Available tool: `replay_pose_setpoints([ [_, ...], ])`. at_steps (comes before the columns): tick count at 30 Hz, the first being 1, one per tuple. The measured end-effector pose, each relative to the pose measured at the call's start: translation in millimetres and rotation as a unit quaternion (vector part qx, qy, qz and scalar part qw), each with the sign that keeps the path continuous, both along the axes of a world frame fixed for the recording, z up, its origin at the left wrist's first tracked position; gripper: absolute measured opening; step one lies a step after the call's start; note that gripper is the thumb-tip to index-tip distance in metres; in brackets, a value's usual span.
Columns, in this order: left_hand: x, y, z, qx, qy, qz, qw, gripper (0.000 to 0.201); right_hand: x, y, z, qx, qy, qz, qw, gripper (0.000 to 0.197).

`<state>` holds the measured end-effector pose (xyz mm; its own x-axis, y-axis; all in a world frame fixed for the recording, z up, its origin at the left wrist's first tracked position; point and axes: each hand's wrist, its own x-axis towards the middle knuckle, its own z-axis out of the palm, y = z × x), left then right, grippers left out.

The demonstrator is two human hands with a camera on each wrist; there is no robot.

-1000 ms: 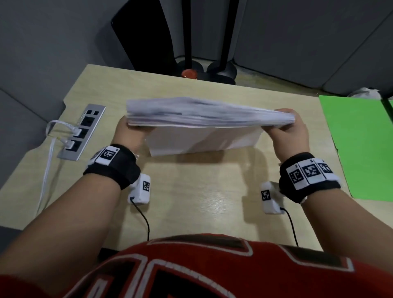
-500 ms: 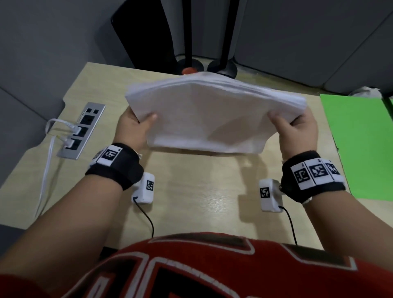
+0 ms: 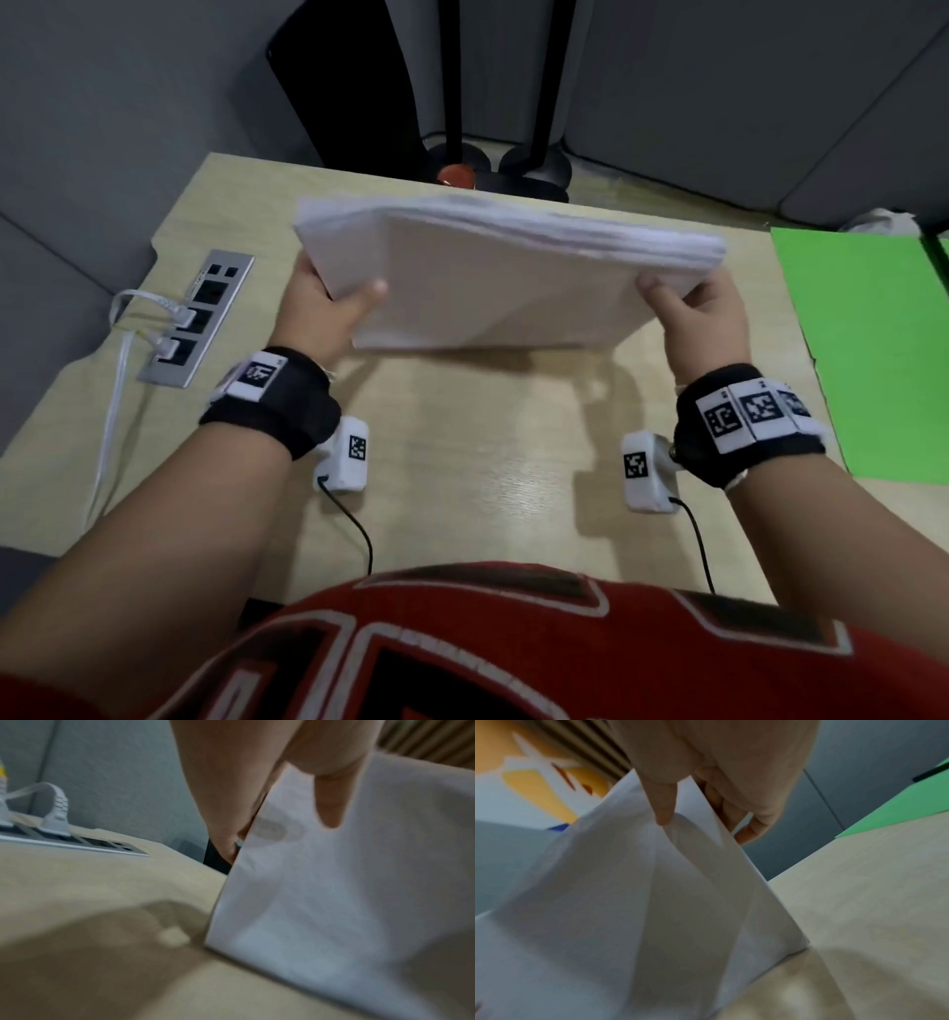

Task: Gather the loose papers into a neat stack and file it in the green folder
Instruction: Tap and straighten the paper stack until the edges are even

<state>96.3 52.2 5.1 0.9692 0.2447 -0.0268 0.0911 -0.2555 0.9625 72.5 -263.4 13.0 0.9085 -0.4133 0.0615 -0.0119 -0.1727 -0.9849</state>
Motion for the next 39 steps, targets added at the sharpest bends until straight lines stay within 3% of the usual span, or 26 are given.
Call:
replay_pose_setpoints([
  [2,-1,-2,-11,0.065,0.072,-0.019,0.995,0.041,-1,4,-5,-0.037,0.055,0.028,0.997,0.015],
  [4,-1,-4,-13,0.089,0.087,-0.002,0.992,0.033,-2,5,-6,-0.087,0.083,0.028,0.992,0.021],
  [8,-1,-5,5,0.057,0.017,0.025,0.998,0.029,2,-3,4,-0.123,0.071,-0.036,0.989,0.066],
  [11,1,-10,29,0.066,-0.078,-0.003,0.995,0.026,2,0,22,-0.236,-0.005,-0.058,0.97,0.091],
  [13,1,-16,47,0.118,-0.157,-0.05,0.979,0.031,0,12,40,-0.324,-0.064,-0.017,0.944,0.091],
  [15,1,-25,64,0.21,-0.235,-0.106,0.943,0.039,-3,30,56,-0.372,-0.111,0.04,0.92,0.084],
  [17,-3,-37,78,0.303,-0.285,-0.154,0.896,0.035,-4,44,69,-0.401,-0.153,0.109,0.897,0.07],
  [19,-8,-47,88,0.322,-0.31,-0.173,0.878,0.03,-4,50,73,-0.414,-0.163,0.163,0.881,0.05],
  [21,-10,-48,93,0.285,-0.297,-0.157,0.898,0.022,-5,49,72,-0.38,-0.143,0.176,0.897,0.031],
  [23,-8,-41,93,0.265,-0.231,-0.117,0.929,0.016,-5,42,70,-0.282,-0.128,0.142,0.94,0.017],
  [26,-5,-27,91,0.241,-0.152,-0.078,0.955,0.018,-2,31,71,-0.126,-0.116,0.086,0.981,0.024],
  [29,-3,-25,99,0.053,-0.161,-0.054,0.984,0.024,-2,29,74,-0.047,-0.127,0.072,0.988,0.021],
  [31,-1,-28,102,-0.106,-0.197,-0.072,0.972,0.026,-1,29,73,0.011,-0.13,0.069,0.989,0.017],
  [33,-1,-34,97,-0.209,-0.167,-0.117,0.956,0.028,0,28,67,0.058,-0.096,0.088,0.99,0.012],
  [35,-2,-43,85,-0.199,-0.087,-0.16,0.963,0.039,1,27,57,0.053,-0.043,0.114,0.991,0.017],
  [37,-7,-51,75,-0.097,-0.022,-0.182,0.978,0.047,0,26,51,0.041,-0.012,0.125,0.991,0.02],
  [39,-9,-57,72,-0.029,-0.014,-0.148,0.988,0.036,-1,28,52,0.055,-0.019,0.12,0.991,0.017],
])
